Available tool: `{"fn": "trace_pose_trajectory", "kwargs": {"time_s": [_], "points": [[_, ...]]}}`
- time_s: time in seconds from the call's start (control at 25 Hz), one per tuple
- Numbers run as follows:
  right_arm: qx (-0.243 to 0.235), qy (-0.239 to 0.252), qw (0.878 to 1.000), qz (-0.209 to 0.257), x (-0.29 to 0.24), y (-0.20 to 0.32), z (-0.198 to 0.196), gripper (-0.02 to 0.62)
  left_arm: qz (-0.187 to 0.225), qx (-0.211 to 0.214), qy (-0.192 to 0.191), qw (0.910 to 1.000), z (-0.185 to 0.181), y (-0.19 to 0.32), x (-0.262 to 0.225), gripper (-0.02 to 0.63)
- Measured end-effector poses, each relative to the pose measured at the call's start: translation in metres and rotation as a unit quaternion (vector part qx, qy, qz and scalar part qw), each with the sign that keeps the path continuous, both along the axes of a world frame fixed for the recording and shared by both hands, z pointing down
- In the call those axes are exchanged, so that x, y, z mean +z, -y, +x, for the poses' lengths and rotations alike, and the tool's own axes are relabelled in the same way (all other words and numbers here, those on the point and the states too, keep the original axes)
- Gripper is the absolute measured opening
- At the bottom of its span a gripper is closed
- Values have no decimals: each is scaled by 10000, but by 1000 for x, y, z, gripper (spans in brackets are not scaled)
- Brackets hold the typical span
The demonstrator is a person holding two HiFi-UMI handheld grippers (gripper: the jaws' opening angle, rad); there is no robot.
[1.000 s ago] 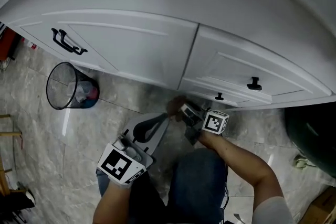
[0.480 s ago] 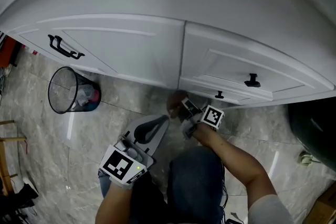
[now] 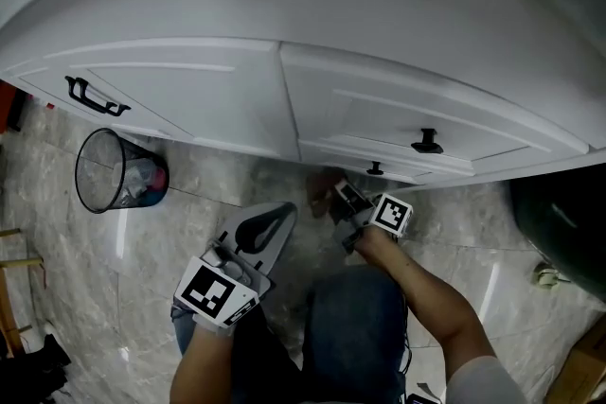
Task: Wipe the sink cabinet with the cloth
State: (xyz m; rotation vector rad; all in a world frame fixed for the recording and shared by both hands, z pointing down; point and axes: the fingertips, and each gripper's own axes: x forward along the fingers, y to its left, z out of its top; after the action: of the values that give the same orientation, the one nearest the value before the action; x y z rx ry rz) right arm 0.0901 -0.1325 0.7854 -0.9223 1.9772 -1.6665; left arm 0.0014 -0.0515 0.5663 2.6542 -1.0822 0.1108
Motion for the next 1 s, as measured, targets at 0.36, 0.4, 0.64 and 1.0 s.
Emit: {"fn": "trace_pose_trajectory", "kwargs": {"time_s": [0.36, 0.4, 0.64, 1.0], "points": [[590, -326, 9972, -339, 1, -13, 77, 46, -141, 180, -78, 9997, 17, 16, 14, 12], [682, -355, 9963, -377, 1, -14, 85, 46, -159, 219, -87, 9996, 19, 17, 16, 12], [1396, -646, 9866, -552, -2, -24, 143, 46, -218, 406, -105, 9989, 24, 22, 24, 12], [2480, -630, 9641, -705, -8, -33, 200, 44, -188, 524, -226, 9982, 28, 20, 21, 12]]}}
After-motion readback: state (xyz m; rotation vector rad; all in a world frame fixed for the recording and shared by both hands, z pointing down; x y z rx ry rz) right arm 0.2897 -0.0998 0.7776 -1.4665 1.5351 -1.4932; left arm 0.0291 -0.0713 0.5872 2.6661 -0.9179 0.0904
